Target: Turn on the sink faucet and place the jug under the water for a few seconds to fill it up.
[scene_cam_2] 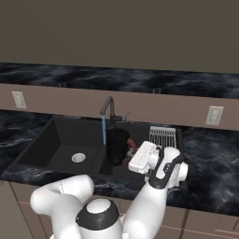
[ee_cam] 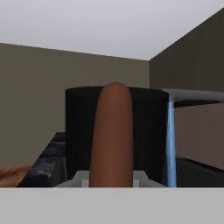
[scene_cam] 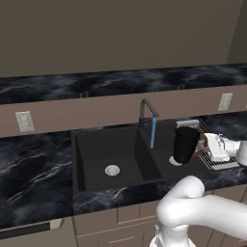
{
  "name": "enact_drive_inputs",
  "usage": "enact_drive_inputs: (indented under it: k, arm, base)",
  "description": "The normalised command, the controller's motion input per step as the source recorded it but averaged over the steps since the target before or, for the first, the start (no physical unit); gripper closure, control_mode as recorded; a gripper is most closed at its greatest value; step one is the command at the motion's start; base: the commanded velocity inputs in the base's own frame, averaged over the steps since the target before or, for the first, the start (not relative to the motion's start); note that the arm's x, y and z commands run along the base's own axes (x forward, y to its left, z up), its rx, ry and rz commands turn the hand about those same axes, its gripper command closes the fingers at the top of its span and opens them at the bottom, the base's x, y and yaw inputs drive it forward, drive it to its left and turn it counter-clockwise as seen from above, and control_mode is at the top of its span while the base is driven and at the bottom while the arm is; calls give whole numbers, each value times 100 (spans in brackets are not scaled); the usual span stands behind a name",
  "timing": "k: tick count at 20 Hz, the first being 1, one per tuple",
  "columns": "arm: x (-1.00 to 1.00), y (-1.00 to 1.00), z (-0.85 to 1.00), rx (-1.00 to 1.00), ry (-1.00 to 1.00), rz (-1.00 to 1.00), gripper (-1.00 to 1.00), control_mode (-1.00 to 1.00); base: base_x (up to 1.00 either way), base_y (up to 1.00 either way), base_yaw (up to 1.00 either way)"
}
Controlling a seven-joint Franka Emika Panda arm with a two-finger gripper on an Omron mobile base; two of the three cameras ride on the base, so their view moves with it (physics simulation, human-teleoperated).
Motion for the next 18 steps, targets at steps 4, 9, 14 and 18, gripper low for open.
enact_drive_inputs:
  k: [4, 9, 14, 18]
  arm:
    - [0, -41, -37, 7, -12, 19, 100, -100]
    - [4, -21, -16, 5, -15, 20, 100, -100]
    - [33, 5, -4, 0, -7, 13, 100, -100]
    - [30, 35, 0, 0, -2, 0, 100, -100]
  base:
    - [0, 0, 0]
    - [0, 0, 0]
    - [0, 0, 0]
    - [0, 0, 0]
